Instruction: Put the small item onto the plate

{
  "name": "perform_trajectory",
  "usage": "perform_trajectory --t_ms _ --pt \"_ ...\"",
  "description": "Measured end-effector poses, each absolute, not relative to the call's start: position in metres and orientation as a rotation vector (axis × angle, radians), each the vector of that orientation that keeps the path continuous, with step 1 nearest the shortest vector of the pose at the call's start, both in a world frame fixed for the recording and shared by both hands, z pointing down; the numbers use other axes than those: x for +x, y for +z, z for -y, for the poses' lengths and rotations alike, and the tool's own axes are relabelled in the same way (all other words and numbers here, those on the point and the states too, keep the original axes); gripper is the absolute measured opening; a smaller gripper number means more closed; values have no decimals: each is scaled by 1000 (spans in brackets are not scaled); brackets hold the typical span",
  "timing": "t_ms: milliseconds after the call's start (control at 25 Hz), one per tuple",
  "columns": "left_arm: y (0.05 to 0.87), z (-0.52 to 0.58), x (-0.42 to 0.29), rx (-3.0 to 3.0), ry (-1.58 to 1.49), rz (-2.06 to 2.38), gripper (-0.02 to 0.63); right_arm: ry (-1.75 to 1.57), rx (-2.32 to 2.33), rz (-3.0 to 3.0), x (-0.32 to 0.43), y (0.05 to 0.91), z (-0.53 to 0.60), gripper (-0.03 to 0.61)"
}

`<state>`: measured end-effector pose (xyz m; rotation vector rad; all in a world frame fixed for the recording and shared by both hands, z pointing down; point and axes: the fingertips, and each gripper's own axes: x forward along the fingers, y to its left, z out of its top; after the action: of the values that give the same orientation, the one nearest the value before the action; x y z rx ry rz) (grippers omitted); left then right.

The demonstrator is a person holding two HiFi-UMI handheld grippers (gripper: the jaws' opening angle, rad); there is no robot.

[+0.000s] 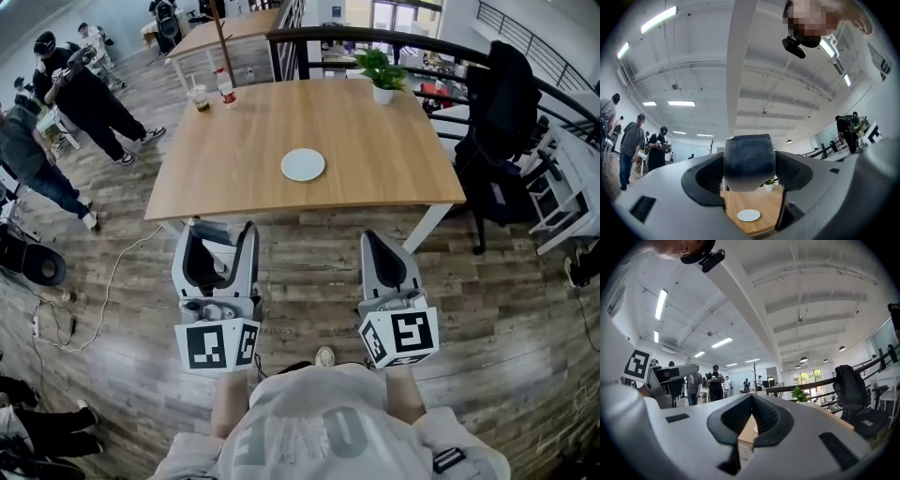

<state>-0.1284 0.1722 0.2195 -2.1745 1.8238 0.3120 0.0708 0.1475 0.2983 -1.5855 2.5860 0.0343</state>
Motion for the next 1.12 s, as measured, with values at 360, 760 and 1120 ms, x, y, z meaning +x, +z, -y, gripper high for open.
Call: perform_trajectory --t_ms 360,760,1120 --pt "214 -163 -133 -2163 341 -1849 318 50 -1619 -2577 85 296 -147 17" --pt "214 -131 -126 -2159 351 -1783 319 73 -1663 -2534 92 299 -120 17" --pt "232 -58 -132 -2191 375 -1787 318 132 -1701 -2574 81 305 -51 18"
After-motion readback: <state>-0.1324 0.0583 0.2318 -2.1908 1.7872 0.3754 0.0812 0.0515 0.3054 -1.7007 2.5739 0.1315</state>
